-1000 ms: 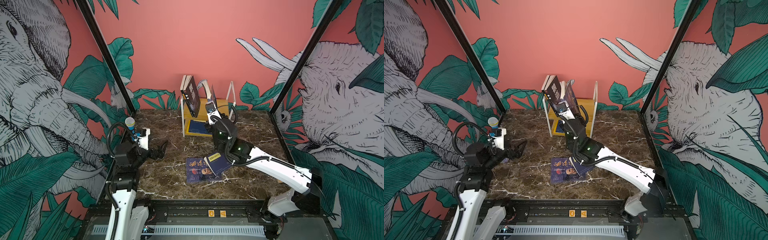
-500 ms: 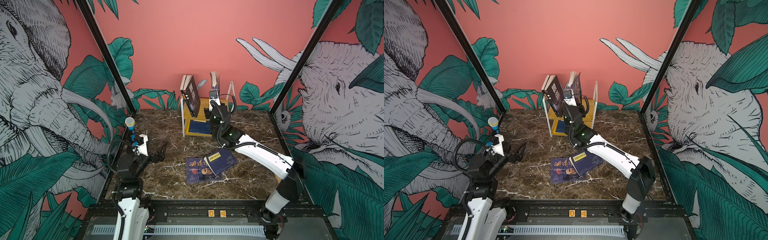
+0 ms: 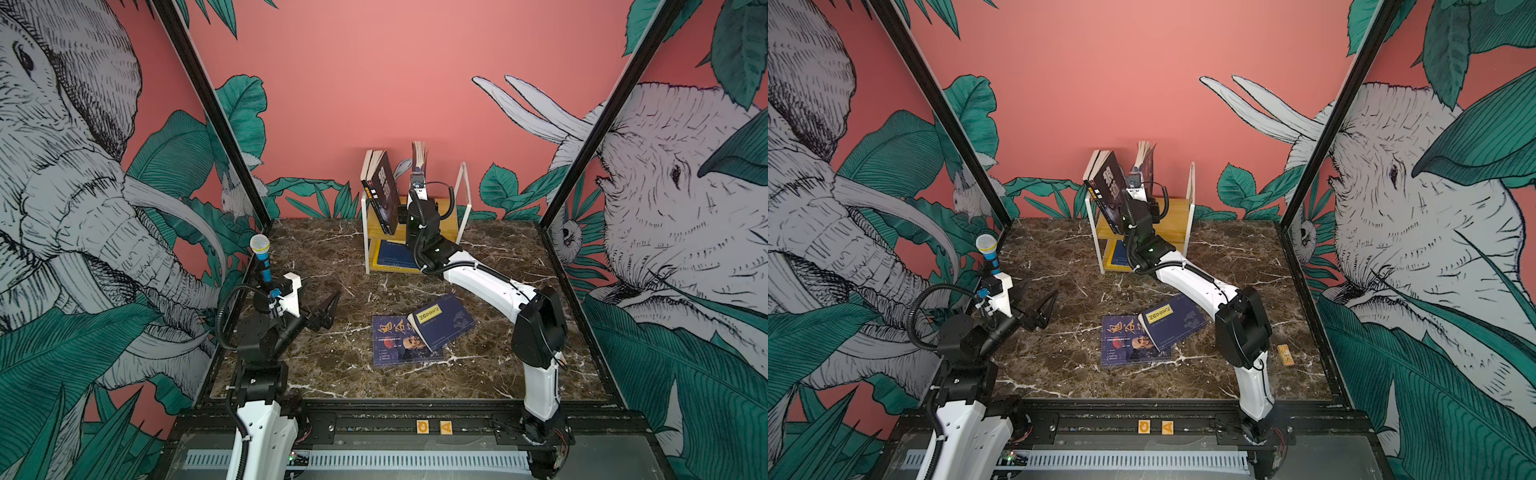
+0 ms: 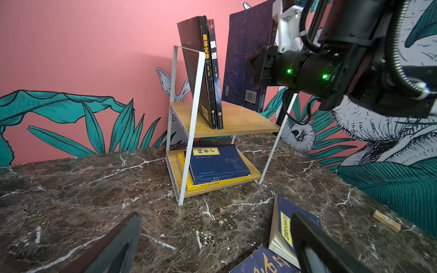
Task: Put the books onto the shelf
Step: 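Carry the purple book with the right gripper to the shelf's upper tier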
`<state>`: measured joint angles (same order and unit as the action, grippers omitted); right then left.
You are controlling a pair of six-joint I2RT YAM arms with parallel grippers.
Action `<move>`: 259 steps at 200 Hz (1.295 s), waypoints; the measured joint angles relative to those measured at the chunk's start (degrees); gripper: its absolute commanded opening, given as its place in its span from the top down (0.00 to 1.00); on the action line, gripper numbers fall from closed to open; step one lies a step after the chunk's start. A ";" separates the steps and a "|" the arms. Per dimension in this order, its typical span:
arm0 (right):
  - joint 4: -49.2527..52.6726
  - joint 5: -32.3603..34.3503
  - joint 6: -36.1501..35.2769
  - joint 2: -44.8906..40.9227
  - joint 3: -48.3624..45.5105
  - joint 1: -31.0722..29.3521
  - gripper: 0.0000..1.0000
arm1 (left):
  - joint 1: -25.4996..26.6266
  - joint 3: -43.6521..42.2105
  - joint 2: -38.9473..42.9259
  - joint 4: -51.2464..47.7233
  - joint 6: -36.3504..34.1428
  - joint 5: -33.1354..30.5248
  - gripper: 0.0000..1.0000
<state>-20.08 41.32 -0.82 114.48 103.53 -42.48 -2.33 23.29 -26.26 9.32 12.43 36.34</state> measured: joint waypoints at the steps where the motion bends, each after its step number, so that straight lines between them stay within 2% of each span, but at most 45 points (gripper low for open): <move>1: 0.02 0.00 0.15 0.13 0.09 0.04 1.00 | 0.00 -0.02 0.00 0.00 0.00 0.00 0.00; 98: 0.46 -1.92 4.59 6.58 5.01 0.61 1.00 | 0.59 -0.52 0.79 0.07 -0.02 0.00 0.00; 178: -0.55 -4.15 9.05 6.78 4.50 0.61 1.00 | 0.81 -0.85 1.11 0.02 -0.44 -0.37 0.01; 213: -1.49 -4.98 9.68 6.69 3.82 0.57 0.88 | 0.81 -0.87 1.18 0.00 -0.50 -0.37 0.00; 259: -3.61 -5.73 10.47 6.29 2.05 0.42 0.82 | 0.81 -0.87 1.49 0.02 -0.66 -0.37 0.00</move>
<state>-23.68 35.59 9.65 120.77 105.58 -42.06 -1.52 22.41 -24.77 9.34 11.77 35.97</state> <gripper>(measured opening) 0.166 0.995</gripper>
